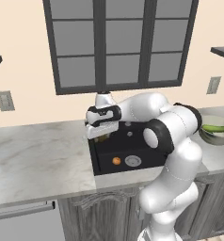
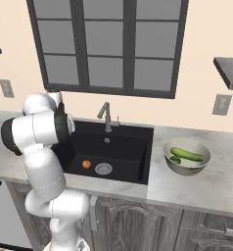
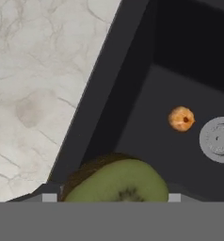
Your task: There is a mixed pile of frozen fruits and vegetables on the counter. Locate all the frozen vegetables and place the items in a bowl on the counter. Take all the frozen fruits and defrost them in a running sink.
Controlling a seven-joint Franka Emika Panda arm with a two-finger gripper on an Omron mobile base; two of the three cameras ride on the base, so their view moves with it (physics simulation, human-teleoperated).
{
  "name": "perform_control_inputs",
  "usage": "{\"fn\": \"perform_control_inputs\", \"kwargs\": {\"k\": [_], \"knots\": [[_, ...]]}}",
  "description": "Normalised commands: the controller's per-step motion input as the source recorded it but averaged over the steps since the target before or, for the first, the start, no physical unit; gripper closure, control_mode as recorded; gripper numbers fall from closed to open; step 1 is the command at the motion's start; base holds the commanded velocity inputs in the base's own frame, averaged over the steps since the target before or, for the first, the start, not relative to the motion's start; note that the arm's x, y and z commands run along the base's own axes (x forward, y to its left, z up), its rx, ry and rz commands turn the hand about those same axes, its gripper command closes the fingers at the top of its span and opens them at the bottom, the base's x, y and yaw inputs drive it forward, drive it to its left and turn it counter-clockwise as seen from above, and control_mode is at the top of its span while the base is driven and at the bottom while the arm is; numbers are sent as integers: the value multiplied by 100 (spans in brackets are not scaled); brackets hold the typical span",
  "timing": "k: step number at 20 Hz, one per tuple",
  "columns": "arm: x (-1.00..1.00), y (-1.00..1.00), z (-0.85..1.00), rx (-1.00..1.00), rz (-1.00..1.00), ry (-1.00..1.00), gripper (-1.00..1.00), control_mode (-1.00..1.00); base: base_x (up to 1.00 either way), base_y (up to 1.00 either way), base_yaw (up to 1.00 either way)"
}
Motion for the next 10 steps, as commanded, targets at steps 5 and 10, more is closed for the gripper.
{"fn": "perform_control_inputs", "kwargs": {"k": [5,10], "knots": [[0,-45,-26,0,-13,3,100,-100,0,0,0],[1,-37,-31,-1,-14,4,100,-100,0,0,0]]}}
